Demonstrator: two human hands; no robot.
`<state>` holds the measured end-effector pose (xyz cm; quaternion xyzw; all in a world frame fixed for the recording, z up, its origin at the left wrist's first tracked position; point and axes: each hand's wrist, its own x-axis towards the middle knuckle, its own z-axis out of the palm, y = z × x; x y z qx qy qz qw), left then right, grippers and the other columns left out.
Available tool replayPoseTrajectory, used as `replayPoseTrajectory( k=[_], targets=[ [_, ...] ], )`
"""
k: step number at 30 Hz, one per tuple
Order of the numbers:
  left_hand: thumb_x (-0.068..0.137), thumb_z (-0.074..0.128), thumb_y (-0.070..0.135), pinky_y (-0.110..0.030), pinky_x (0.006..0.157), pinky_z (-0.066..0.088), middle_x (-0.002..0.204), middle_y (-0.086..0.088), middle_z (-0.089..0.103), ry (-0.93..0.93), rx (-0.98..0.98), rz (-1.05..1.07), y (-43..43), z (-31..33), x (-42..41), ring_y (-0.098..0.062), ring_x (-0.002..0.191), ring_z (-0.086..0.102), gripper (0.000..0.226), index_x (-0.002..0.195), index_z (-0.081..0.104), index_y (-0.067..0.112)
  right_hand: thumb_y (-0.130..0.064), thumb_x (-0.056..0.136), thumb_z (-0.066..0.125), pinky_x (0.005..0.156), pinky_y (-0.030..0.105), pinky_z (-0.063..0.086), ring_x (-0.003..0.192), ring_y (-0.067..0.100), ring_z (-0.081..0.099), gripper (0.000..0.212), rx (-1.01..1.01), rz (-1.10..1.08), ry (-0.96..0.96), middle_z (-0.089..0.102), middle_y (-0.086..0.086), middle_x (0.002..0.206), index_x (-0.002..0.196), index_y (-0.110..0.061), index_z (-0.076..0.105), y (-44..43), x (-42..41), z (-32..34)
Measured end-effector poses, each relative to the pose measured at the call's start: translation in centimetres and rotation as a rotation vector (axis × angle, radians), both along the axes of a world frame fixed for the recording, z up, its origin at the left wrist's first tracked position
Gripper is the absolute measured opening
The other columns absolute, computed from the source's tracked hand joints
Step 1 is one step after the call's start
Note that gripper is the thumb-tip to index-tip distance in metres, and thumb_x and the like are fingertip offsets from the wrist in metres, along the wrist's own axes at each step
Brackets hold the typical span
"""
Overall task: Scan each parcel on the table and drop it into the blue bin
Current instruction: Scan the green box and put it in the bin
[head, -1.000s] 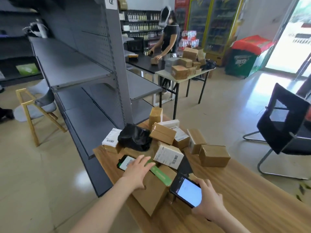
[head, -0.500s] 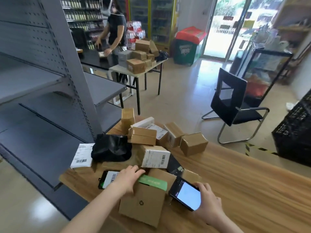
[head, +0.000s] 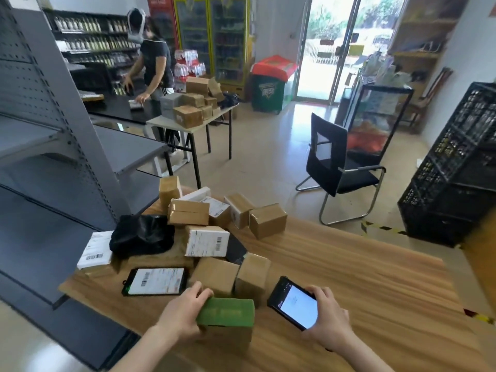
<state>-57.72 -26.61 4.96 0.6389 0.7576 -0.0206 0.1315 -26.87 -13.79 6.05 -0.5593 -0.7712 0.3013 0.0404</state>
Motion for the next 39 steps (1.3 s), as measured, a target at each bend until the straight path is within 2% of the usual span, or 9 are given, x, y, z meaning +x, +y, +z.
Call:
replayPoseTrajectory(
  k=[8,16,22,25,27,29,32,36,39],
  targets=[
    [0.08,0.065,0.03,-0.03,0.082,0.052,0.135,0.008,0.043,0.01,0.124,0.034,0.5,-1.9,14.1,-0.015,0.124,0.041,0.074,0.145,0.029,0.027,-0.032,0.053,0.081,0.09,0.033,0.032,0.115,0.008,0.046,0.1,-0.007,-0.073,-0.037,0.037,-0.014,0.127,0.139,-0.035,0.032,-1.6,13.0,0.2],
    [0.08,0.068,0.027,-0.033,0.075,0.056,0.133,0.001,0.045,0.059,0.171,-0.07,4.7,-2.8,23.7,-0.02,0.122,0.044,0.067,0.139,0.036,0.021,-0.031,0.049,0.081,0.087,0.033,0.031,0.099,0.003,0.04,0.098,-0.044,-0.255,-0.036,0.035,-0.017,0.117,0.136,-0.036,0.035,-1.4,22.2,0.2],
    [0.025,0.093,0.015,-0.02,0.04,0.05,0.103,-0.004,0.072,0.159,0.148,-0.229,10.0,-4.2,27.2,-0.02,0.098,0.07,0.076,0.099,0.076,0.02,-0.03,0.049,0.081,0.088,0.034,0.033,0.099,0.003,0.039,0.097,-0.092,-0.382,-0.07,0.033,-0.016,0.113,0.134,-0.036,0.035,0.6,24.3,-0.8],
    [0.037,0.094,0.014,-0.02,0.056,0.055,0.122,-0.012,0.067,0.094,0.115,-0.284,12.8,-5.7,27.0,-0.024,0.116,0.063,0.084,0.117,0.07,0.021,-0.03,0.048,0.08,0.092,0.036,0.037,0.102,0.005,0.042,0.098,-0.112,-0.439,-0.088,0.036,-0.015,0.116,0.134,-0.035,0.035,2.2,23.9,-1.5],
    [0.077,0.076,0.011,-0.026,0.086,0.054,0.156,-0.016,0.029,0.02,0.122,-0.296,14.8,-7.2,26.5,-0.026,0.145,0.027,0.086,0.15,0.032,0.023,-0.032,0.047,0.081,0.094,0.036,0.038,0.102,0.005,0.042,0.099,-0.133,-0.46,-0.107,0.035,-0.015,0.115,0.135,-0.035,0.034,3.4,23.4,-1.8],
    [0.091,0.052,-0.002,-0.03,0.1,0.047,0.163,-0.007,-0.007,-0.02,0.062,-0.357,16.5,-8.4,25.6,-0.022,0.15,-0.006,0.089,0.155,-0.003,0.027,-0.033,0.046,0.081,0.093,0.034,0.037,0.099,0.002,0.039,0.098,-0.141,-0.47,-0.116,0.034,-0.017,0.112,0.133,-0.036,0.035,4.5,22.8,-2.2],
    [0.085,0.055,0.002,-0.027,0.1,0.047,0.162,0.001,-0.012,-0.096,-0.009,-0.398,18.6,-9.0,24.5,-0.016,0.149,-0.014,0.094,0.154,-0.002,0.03,-0.031,0.045,0.078,0.088,0.031,0.032,0.095,0.0,0.039,0.096,-0.147,-0.474,-0.121,0.033,-0.02,0.111,0.131,-0.039,0.035,6.0,21.7,-2.5],
    [0.074,0.07,0.047,-0.031,0.096,0.05,0.158,0.007,0.005,-0.24,-0.035,-0.403,20.4,-8.7,22.6,-0.013,0.146,0.003,0.093,0.15,0.016,0.036,-0.03,0.048,0.076,0.087,0.028,0.027,0.099,0.002,0.042,0.095,-0.159,-0.433,-0.147,0.032,-0.019,0.111,0.133,-0.039,0.034,7.0,20.6,-2.7],
    [0.061,0.073,0.061,-0.041,0.112,0.036,0.159,0.007,0.0,-0.292,-0.055,-0.393,22.3,-8.1,21.2,-0.016,0.146,-0.004,0.117,0.153,0.007,0.031,-0.03,0.052,0.071,0.09,0.028,0.026,0.112,0.004,0.044,0.094,-0.14,-0.348,-0.197,0.034,-0.018,0.12,0.136,-0.038,0.032,7.8,19.9,-2.4]
  ],
)
